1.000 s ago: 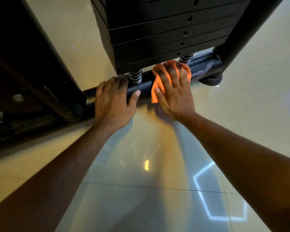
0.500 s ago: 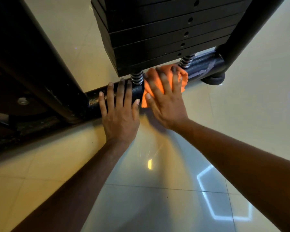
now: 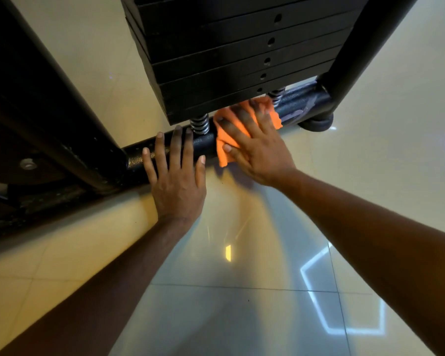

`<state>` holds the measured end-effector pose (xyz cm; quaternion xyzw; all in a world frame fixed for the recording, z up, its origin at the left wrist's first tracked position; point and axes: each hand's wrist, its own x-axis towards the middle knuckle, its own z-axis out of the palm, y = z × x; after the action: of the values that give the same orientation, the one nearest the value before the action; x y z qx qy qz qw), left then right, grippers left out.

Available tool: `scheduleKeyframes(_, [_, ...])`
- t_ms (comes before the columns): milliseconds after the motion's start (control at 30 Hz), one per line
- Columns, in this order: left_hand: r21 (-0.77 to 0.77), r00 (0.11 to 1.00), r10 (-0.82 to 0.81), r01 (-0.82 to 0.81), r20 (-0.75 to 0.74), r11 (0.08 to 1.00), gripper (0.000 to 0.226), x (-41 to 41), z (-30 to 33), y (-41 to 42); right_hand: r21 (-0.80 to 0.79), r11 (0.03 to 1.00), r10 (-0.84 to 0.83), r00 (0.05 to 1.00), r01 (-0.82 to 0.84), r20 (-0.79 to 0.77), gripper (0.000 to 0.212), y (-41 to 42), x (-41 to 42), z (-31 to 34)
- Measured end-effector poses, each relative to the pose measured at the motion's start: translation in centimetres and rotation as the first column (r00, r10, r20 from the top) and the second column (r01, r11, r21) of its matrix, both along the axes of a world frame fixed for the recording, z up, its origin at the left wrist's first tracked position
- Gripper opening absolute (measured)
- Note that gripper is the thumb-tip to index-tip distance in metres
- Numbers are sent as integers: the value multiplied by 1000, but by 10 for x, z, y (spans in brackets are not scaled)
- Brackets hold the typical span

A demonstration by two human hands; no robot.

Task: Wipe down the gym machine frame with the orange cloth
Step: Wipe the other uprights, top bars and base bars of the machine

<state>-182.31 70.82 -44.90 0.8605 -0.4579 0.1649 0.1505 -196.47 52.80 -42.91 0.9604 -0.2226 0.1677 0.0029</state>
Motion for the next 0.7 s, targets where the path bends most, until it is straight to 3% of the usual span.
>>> scheduleKeyframes(133, [40,998,-35,37,-45,998,68,-3,10,3,176,978,-121,992,113,37,62,4,-7,12])
scheduleKeyframes(267, [77,991,-115,121,-73,990,64,-10,30,14,271,958,-83,996,89,-34,56,9,-17,35])
scheduleKeyframes(433, [46,934,-322,332,-157,942,54,-25,54,4,350,936,-37,999,42,-20,27,16,-47,67])
scheduleKeyframes(700, [60,840,-457,493,-291,868,55,-47,86,-43,446,843,-255,954,300,-159,32,22,-115,118])
